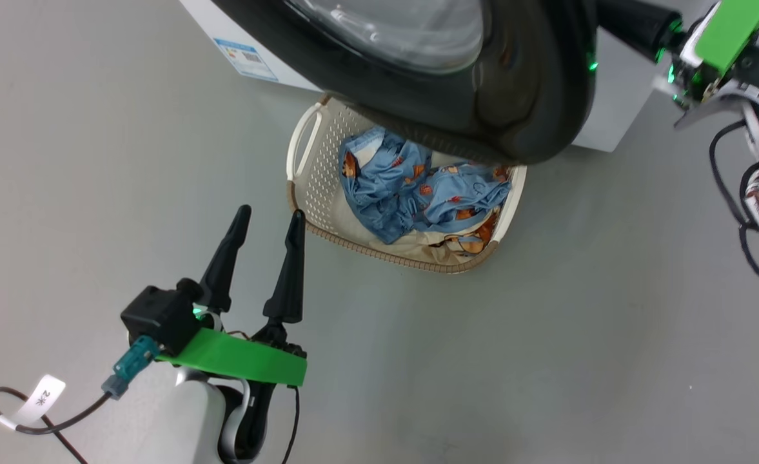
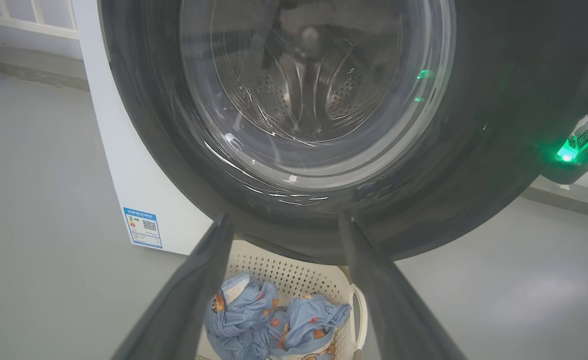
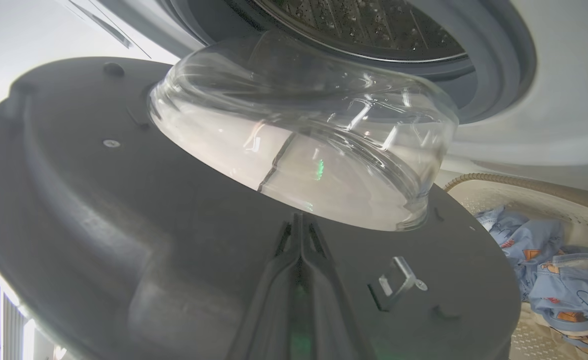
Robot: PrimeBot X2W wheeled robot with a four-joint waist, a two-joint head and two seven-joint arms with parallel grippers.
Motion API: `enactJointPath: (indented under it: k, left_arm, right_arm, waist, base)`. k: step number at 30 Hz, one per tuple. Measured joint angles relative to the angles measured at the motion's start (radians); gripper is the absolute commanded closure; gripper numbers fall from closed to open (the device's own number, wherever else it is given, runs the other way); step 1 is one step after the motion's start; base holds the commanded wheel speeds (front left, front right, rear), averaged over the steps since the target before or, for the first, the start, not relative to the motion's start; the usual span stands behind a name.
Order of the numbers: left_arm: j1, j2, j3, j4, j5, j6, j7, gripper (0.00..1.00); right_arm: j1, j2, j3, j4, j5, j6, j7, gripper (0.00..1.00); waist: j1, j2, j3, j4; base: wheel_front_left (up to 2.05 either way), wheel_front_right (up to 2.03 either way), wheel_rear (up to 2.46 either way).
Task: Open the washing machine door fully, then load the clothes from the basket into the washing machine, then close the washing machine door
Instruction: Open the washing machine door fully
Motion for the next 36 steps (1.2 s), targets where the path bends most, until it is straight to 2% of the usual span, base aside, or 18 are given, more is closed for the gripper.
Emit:
enactJointPath:
  k: [23, 36]
  left_arm:
    - [0.092, 0.031, 0.036, -0.001, 0.019, 0.000, 0.000, 0.00]
    - [0.129, 0.035, 0.037, -0.006, 0.019, 0.005, 0.000, 0.00]
  right_arm:
    - [0.191, 0.084, 0.065, -0.082, 0.027, -0.001, 0.034, 1.00]
    - [0.249, 0.129, 0.109, -0.106, 0.035, -0.001, 0.053, 1.00]
  waist:
    - [-0.0001, 0.0000, -0.147, -0.034]
    - [0.0000, 0.0000, -0.186, -0.013]
  base:
    - [0.00, 0.00, 0.00]
    - [0.00, 0.00, 0.00]
